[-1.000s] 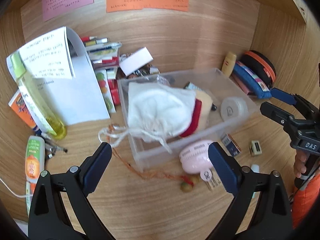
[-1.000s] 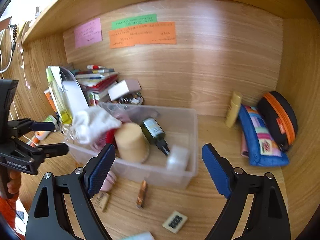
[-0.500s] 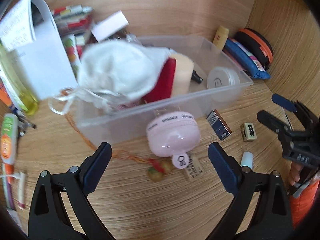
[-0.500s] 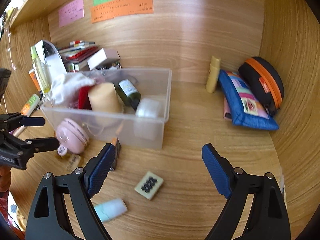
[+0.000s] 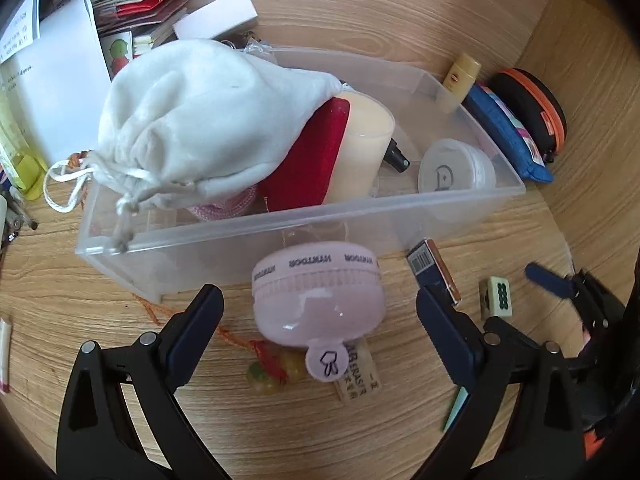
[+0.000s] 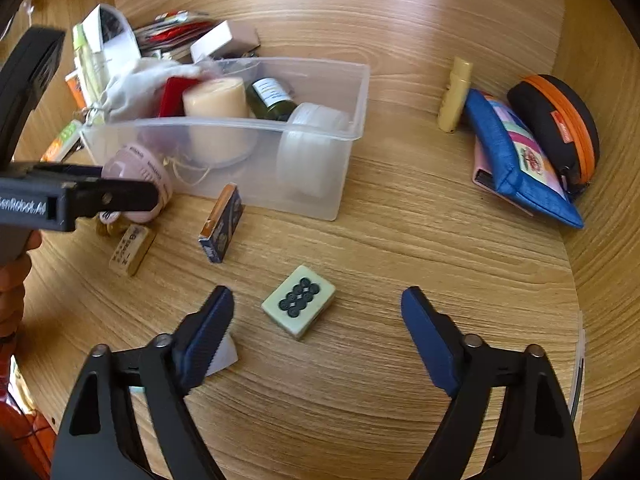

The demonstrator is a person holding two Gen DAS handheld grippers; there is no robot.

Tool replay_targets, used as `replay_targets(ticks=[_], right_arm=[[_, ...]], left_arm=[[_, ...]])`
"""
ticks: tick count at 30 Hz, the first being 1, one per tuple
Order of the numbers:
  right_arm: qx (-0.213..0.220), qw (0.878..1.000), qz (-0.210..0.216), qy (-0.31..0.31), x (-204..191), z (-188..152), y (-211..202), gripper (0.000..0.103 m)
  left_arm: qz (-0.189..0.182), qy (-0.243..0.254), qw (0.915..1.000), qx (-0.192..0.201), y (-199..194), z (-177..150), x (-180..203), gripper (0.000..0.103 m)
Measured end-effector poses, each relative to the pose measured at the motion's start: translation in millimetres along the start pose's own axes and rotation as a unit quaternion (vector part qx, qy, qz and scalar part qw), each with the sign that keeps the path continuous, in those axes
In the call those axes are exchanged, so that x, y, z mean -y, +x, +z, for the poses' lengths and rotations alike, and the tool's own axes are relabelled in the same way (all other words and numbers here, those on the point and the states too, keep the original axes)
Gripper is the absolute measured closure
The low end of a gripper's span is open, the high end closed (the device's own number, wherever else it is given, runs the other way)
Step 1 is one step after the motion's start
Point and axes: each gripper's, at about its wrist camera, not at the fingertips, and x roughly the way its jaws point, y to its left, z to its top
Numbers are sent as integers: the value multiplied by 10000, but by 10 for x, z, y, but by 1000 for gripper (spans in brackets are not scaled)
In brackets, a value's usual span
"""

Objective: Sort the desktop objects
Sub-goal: 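Grasp the pink round container with the left tool while the right tool grasps the green dotted tile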

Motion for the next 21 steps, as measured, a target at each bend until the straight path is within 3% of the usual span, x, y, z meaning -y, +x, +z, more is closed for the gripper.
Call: replay_targets(ticks=[4, 7, 9, 12, 21], right_arm=[[-133, 9999, 96, 4, 9, -8, 65, 60], [-132, 9998, 166, 22, 28, -23, 89, 70], [-126, 9998, 178, 8, 14, -29, 86, 74], [-93, 9997, 208, 8, 12, -30, 92, 76], [201, 9991, 324, 206, 58, 0, -61, 81]], left_arm=[[155, -61, 9997, 202, -5, -11, 12, 5], [214, -7, 9994, 261, 2, -31, 46, 6], [247, 32, 9993, 278, 8, -40, 61, 11], [216, 71, 9996, 183, 39, -59, 72, 41], [195, 109, 9994, 250, -10, -124, 100, 41]])
